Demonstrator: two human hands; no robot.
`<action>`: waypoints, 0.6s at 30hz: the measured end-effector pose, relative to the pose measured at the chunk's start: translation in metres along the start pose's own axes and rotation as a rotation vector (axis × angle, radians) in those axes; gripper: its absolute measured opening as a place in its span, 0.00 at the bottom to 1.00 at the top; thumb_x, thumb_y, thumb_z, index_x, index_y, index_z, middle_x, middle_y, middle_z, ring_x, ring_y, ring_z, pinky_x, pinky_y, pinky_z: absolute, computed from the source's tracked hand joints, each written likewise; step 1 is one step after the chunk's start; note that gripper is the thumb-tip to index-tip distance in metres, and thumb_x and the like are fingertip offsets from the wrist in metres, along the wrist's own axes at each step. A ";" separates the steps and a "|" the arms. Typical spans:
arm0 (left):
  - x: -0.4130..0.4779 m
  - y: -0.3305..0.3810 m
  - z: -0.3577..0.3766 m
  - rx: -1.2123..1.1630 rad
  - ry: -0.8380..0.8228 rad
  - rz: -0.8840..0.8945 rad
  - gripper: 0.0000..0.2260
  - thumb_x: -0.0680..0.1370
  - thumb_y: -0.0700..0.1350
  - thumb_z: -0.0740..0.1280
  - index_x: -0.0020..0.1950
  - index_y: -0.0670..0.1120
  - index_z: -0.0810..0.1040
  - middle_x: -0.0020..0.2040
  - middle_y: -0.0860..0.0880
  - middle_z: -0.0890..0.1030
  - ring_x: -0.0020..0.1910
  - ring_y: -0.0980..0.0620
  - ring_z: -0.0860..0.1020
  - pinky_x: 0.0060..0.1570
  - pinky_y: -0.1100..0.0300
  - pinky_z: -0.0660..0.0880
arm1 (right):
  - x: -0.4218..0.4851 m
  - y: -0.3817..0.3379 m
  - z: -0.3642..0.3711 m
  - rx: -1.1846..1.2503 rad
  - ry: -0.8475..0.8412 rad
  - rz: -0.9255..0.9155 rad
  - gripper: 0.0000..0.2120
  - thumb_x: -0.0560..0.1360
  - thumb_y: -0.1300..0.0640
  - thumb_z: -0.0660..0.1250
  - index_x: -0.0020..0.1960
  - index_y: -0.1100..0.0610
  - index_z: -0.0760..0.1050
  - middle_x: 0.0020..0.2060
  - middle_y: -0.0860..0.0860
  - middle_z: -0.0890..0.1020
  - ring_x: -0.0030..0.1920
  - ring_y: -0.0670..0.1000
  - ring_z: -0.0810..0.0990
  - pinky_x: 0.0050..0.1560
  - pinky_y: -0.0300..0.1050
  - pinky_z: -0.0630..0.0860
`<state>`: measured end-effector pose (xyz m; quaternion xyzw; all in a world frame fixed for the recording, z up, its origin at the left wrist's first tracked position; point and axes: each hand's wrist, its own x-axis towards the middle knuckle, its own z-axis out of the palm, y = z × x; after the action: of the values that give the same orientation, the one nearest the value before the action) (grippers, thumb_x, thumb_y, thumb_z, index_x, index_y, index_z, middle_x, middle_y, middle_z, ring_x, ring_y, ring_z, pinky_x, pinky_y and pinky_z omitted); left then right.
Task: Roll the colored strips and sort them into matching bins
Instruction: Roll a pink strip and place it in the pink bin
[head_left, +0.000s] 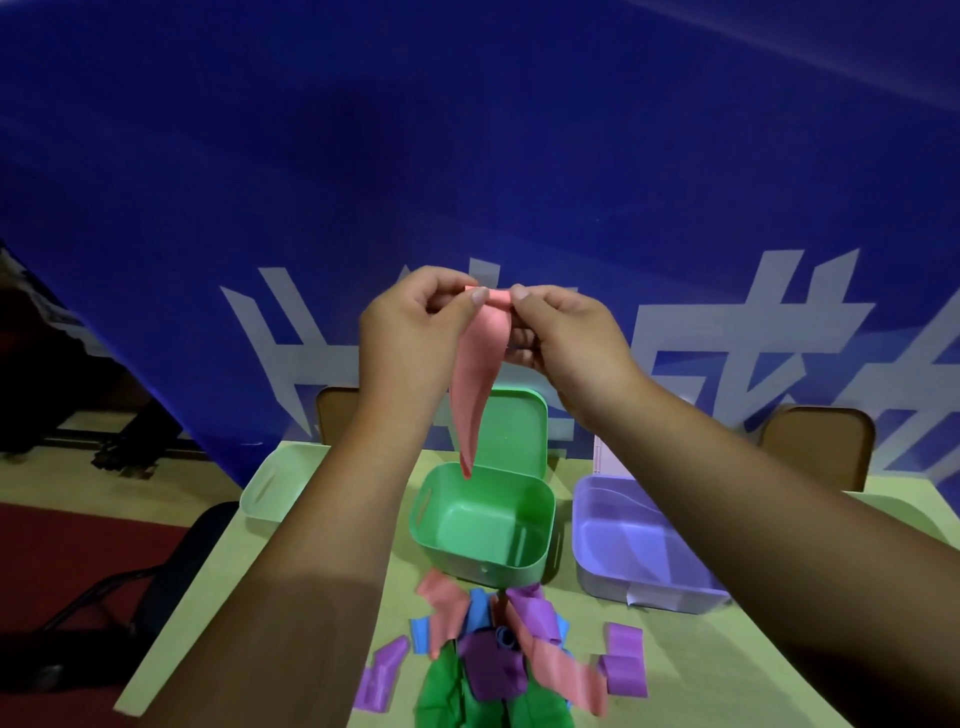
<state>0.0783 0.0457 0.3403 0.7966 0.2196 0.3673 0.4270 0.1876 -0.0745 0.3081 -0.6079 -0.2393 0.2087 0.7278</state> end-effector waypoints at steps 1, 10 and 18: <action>0.000 0.000 0.000 -0.018 0.004 -0.005 0.03 0.81 0.50 0.75 0.55 0.54 0.87 0.49 0.57 0.87 0.50 0.59 0.84 0.53 0.50 0.85 | 0.000 0.000 0.000 0.013 -0.014 0.002 0.14 0.87 0.51 0.64 0.60 0.59 0.85 0.47 0.60 0.88 0.49 0.56 0.88 0.61 0.62 0.84; -0.005 0.002 0.001 -0.249 -0.034 -0.165 0.04 0.82 0.48 0.75 0.53 0.50 0.89 0.47 0.49 0.89 0.49 0.50 0.89 0.52 0.47 0.87 | -0.005 0.001 -0.002 -0.011 -0.097 -0.034 0.10 0.83 0.56 0.70 0.62 0.57 0.84 0.51 0.59 0.89 0.55 0.62 0.88 0.62 0.69 0.82; -0.008 0.001 0.001 -0.270 -0.037 -0.188 0.09 0.82 0.52 0.74 0.50 0.47 0.89 0.43 0.46 0.89 0.46 0.45 0.89 0.51 0.45 0.87 | -0.006 0.001 0.002 -0.072 -0.054 -0.052 0.12 0.84 0.50 0.70 0.51 0.58 0.84 0.41 0.54 0.87 0.45 0.56 0.85 0.58 0.72 0.82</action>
<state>0.0743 0.0390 0.3377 0.7146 0.2340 0.3373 0.5664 0.1816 -0.0762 0.3067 -0.6213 -0.2819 0.1974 0.7039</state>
